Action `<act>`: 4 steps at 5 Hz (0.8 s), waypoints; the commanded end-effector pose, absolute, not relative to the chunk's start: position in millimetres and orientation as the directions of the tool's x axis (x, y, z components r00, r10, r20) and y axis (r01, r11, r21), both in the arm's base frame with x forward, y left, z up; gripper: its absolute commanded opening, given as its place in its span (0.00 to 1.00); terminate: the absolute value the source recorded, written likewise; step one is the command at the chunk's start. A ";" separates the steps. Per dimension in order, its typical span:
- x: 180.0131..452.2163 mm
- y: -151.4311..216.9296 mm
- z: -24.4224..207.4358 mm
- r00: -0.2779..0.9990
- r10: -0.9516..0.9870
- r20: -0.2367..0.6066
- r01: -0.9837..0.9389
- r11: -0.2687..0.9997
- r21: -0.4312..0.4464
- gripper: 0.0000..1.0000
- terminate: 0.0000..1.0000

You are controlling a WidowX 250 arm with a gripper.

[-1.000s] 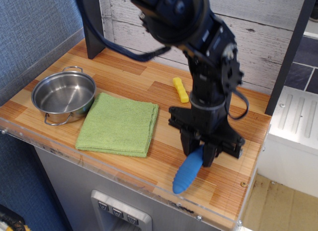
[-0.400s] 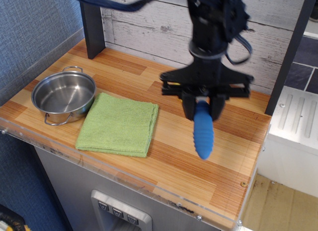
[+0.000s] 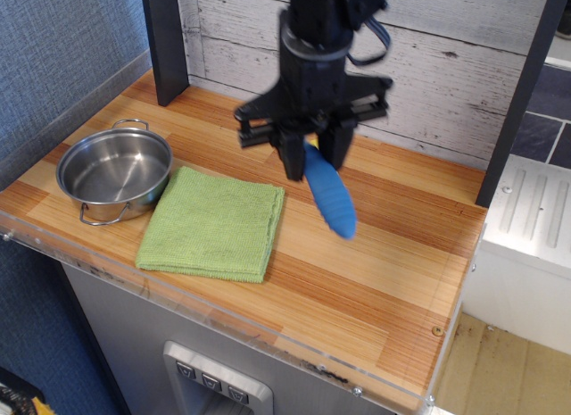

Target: Put the spoon behind the cloth.

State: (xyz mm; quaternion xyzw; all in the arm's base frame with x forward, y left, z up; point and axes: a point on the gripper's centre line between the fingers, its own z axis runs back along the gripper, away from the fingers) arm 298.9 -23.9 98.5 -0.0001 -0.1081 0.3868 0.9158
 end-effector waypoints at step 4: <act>347.0 77.0 87.1 0.350 0.905 0.243 -0.906 0.392 -0.156 0.00 0.00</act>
